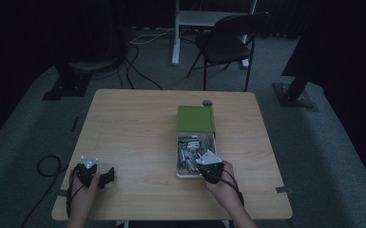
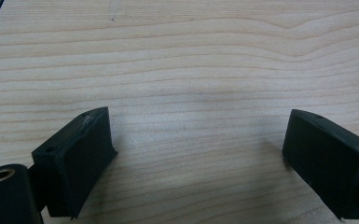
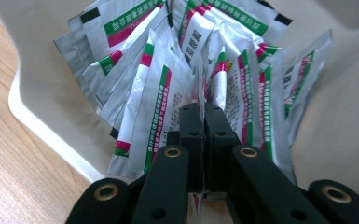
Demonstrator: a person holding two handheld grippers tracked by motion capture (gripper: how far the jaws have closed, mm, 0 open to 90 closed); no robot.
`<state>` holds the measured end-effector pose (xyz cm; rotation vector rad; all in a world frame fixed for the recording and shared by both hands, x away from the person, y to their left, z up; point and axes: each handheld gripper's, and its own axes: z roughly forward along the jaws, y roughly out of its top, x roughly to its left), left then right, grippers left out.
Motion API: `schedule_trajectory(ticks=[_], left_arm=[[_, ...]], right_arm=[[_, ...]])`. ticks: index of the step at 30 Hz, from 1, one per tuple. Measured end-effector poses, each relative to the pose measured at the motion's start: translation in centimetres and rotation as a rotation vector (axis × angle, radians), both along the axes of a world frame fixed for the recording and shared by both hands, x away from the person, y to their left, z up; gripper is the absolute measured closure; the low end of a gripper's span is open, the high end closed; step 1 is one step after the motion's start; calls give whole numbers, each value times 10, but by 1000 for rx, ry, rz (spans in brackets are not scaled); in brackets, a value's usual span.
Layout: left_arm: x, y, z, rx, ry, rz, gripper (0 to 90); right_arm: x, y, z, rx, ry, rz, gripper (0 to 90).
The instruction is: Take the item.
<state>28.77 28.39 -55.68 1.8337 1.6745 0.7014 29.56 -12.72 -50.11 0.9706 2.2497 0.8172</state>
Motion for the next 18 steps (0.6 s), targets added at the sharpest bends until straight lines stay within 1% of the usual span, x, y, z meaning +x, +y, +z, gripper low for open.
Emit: schedule_trajectory(ticks=[4,5,10,11,15,18], left_arm=[[0,0,0,0,0,0,91],[0,0,0,0,0,0,91],[0,0,0,0,0,0,91],[0,0,0,0,0,0,91],[0,0,0,0,0,0,91],[0,0,0,0,0,0,91]], right_arm=[[-2,-3,5,45,-9,-4,886],[-1,-4,7,46,-4,0,886],[1,-7,12,93,10,-8,886],[1,-7,13,92,10,-5,886],[2,-9,17,126,10,-9,886],[2,-9,21,139,5,-4,886]])
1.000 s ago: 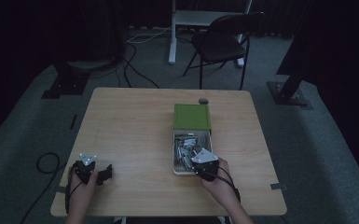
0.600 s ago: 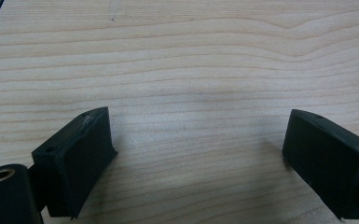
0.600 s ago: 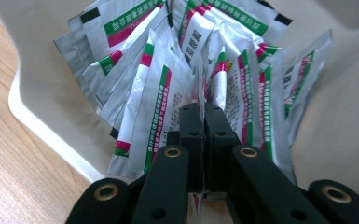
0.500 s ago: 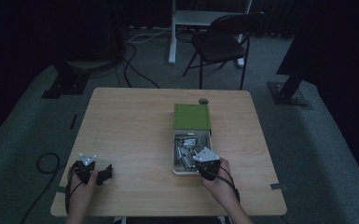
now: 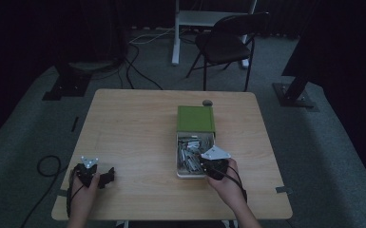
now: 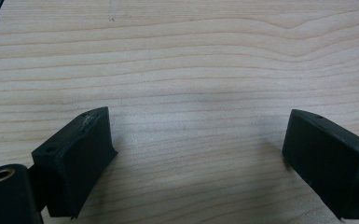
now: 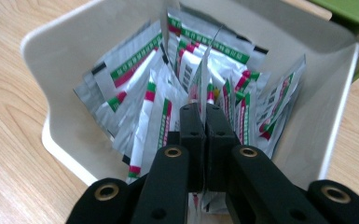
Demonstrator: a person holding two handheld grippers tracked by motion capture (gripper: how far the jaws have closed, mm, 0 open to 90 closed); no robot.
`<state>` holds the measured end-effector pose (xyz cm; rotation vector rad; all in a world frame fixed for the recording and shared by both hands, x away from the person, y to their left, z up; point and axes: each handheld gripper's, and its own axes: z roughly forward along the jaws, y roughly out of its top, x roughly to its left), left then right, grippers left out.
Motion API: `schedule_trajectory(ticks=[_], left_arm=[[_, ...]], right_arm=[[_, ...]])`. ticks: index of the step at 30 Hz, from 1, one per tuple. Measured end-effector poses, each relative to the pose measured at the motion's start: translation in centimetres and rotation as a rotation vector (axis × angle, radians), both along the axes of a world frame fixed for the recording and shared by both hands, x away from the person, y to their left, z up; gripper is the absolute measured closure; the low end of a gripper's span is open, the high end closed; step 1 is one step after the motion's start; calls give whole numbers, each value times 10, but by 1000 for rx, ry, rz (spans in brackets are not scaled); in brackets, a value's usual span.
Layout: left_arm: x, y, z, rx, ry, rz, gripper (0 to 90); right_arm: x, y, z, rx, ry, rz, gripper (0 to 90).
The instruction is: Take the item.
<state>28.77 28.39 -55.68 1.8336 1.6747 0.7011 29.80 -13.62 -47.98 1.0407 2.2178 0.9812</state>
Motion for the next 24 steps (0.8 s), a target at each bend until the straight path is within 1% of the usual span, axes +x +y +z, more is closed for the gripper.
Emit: schedule_trajectory(ticks=[4,5,7,8,9,10,12,13,14,15,16,19,20,22,24], left_arm=[[0,0,0,0,0,0,91],[0,0,0,0,0,0,91],[0,0,0,0,0,0,91],[0,0,0,0,0,0,91],[0,0,0,0,0,0,91],[0,0,0,0,0,0,91],[0,0,0,0,0,0,91],[0,0,0,0,-1,0,91],[0,0,0,0,-1,0,91],[0,0,0,0,-2,0,91],[0,0,0,0,-2,0,91],[0,0,0,0,-2,0,91],[0,0,0,0,-2,0,91],[0,0,0,0,-2,0,91],[0,0,0,0,-2,0,91]], right_arm=[[0,-1,6,16,-9,0,885],[0,-3,12,30,-21,-6,885],[1,-5,18,47,-30,-8,885],[1,-5,18,47,-30,-8,885],[1,-7,22,51,-39,-9,884],[1,-10,29,66,-45,-13,884],[3,-14,35,75,-50,-17,884],[3,-16,38,87,-57,-22,884],[3,-16,38,87,-57,-22,884],[4,-18,40,91,-64,-27,884],[4,-23,46,105,-76,-40,885],[6,-30,53,137,-91,-50,885],[6,-30,53,137,-91,-50,885],[7,-37,60,160,-101,-72,885],[7,-42,63,163,-113,-81,885]])
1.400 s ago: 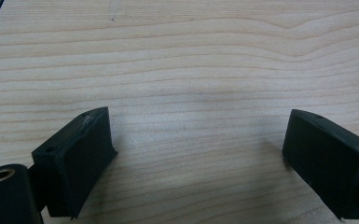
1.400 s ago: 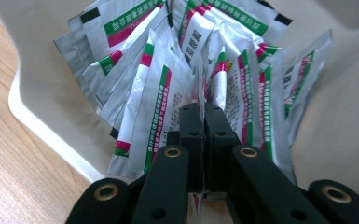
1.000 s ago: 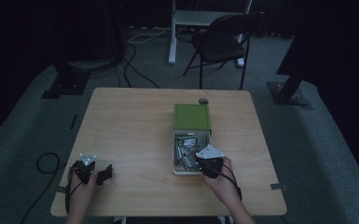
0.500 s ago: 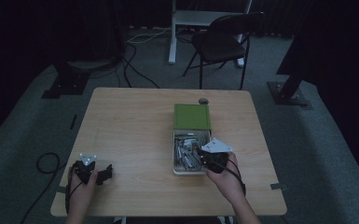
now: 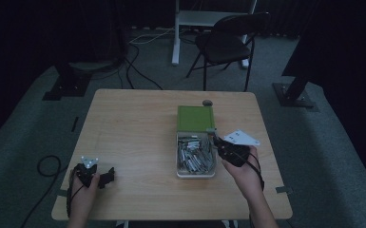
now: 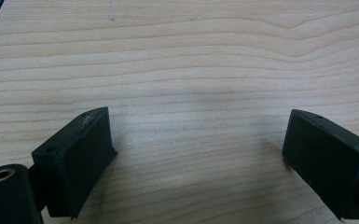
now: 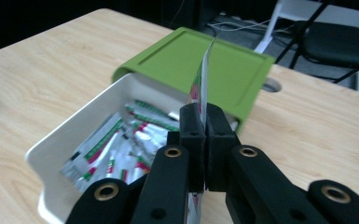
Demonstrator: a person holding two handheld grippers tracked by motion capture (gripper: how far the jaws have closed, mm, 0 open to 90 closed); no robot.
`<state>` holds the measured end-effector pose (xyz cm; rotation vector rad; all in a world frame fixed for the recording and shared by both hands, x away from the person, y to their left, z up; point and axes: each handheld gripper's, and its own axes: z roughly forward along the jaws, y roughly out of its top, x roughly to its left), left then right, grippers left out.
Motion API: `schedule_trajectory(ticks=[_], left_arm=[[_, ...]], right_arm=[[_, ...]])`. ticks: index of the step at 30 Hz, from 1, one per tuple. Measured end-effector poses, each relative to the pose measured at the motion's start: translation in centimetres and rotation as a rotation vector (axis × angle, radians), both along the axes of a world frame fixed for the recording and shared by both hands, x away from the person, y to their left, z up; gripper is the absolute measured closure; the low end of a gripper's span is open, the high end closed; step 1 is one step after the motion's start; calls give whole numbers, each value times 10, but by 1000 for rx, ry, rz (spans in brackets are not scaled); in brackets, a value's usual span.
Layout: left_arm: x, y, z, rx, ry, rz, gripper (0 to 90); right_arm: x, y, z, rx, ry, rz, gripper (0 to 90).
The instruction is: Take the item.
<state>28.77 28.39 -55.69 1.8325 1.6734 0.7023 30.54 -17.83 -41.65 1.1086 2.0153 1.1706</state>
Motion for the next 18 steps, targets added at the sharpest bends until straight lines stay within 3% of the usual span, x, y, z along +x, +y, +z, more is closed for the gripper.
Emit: schedule_trajectory(ticks=[9,18], left_arm=[[0,0,0,0,0,0,91],[0,0,0,0,0,0,91]], right_arm=[[3,-22,10,31,-13,-51,885],[4,-48,6,36,-17,-97,884]])
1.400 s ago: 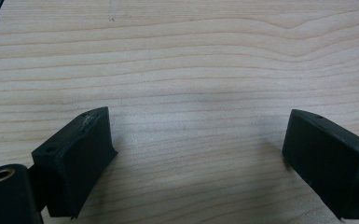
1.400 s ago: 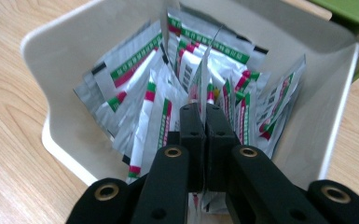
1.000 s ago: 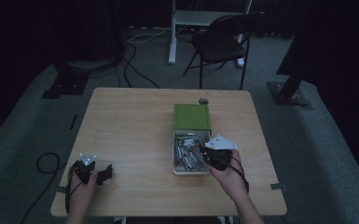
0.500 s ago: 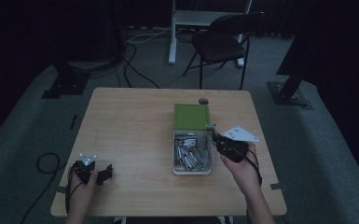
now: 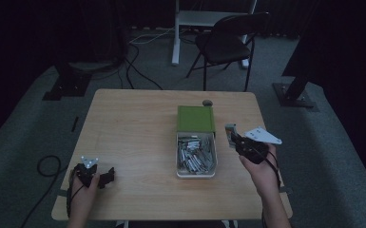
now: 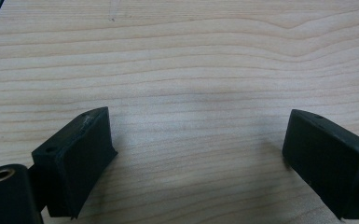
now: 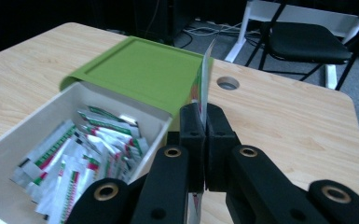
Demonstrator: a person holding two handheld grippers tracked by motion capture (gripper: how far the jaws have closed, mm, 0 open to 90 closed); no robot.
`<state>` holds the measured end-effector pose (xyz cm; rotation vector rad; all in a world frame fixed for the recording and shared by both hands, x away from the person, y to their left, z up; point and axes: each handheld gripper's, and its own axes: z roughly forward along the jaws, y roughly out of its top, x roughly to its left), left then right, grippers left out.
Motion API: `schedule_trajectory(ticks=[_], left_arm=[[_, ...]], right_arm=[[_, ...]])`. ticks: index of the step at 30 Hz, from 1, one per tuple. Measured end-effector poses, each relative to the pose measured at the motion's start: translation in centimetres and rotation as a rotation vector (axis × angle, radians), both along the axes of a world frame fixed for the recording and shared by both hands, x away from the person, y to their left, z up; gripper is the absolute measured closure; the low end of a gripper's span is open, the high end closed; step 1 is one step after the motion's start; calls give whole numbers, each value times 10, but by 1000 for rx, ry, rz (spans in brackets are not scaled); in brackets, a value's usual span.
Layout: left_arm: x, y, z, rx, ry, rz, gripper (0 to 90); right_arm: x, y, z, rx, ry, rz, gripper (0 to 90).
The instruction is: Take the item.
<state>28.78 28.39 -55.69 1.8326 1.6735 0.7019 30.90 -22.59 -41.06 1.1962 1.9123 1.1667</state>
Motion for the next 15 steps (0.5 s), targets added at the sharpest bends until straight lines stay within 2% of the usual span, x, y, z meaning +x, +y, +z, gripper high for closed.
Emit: schedule_trajectory(ticks=[15], left_arm=[[0,0,0,0,0,0,91]], right_arm=[[3,-43,-33,-20,66,-105,883]])
